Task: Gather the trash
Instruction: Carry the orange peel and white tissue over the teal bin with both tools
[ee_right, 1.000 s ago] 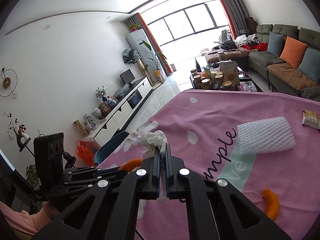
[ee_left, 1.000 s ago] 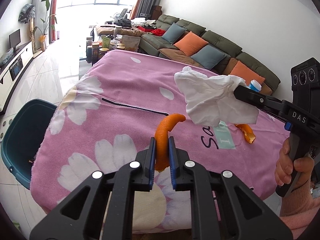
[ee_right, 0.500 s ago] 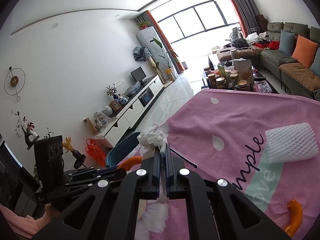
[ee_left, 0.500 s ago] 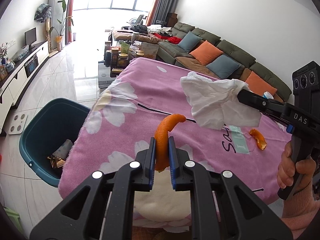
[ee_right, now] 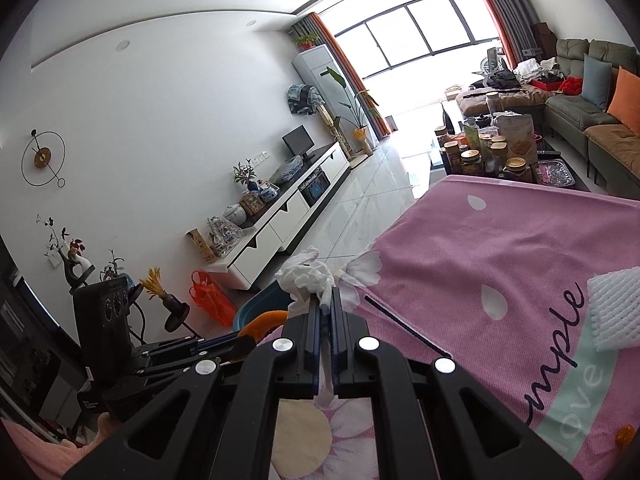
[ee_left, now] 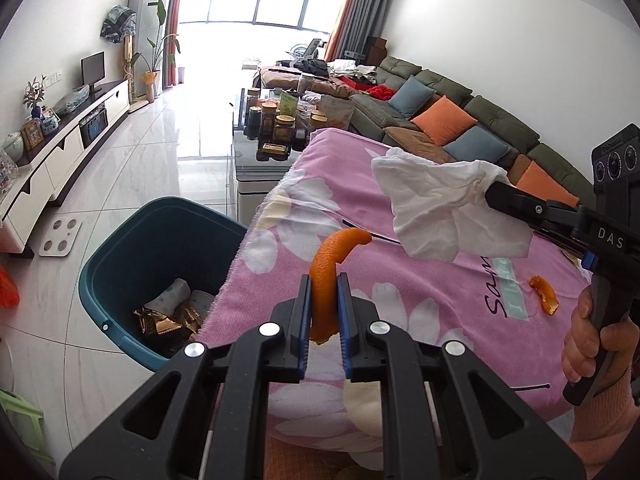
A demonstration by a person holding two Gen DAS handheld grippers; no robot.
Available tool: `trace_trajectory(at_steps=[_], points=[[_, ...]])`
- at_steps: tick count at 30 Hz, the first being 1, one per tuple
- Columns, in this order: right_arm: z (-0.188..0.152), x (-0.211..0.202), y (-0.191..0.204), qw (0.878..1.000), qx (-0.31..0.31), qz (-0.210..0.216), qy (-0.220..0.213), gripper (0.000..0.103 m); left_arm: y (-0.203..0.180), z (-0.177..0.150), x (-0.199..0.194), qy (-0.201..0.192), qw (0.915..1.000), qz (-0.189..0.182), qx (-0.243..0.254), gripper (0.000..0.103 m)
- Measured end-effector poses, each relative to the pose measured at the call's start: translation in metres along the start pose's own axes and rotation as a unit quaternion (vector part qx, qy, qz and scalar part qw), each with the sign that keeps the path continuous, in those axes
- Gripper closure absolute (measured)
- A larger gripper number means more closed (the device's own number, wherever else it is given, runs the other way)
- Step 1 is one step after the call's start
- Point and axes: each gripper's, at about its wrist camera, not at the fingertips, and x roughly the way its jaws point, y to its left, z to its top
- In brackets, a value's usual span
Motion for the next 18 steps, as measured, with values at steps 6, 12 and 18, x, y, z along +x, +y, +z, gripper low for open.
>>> trace_trajectory(at_steps=[6,12,18], points=[[0.005,0.013,0.008,1.0,-0.004,0.011,0.007,0.1,0.013,0.002,-0.005,-0.006,0.9998,0.015,-0.009,0.09],[0.008,0.028,0.015,1.0,-0.007,0.022,0.015,0.1,0.024,0.004,-0.01,-0.011,0.9994,0.027,-0.019,0.09],[0.011,0.042,0.023,0.999,-0.008,0.033,0.023,0.1,0.035,0.007,-0.014,-0.017,0.9986,0.043,-0.027,0.09]])
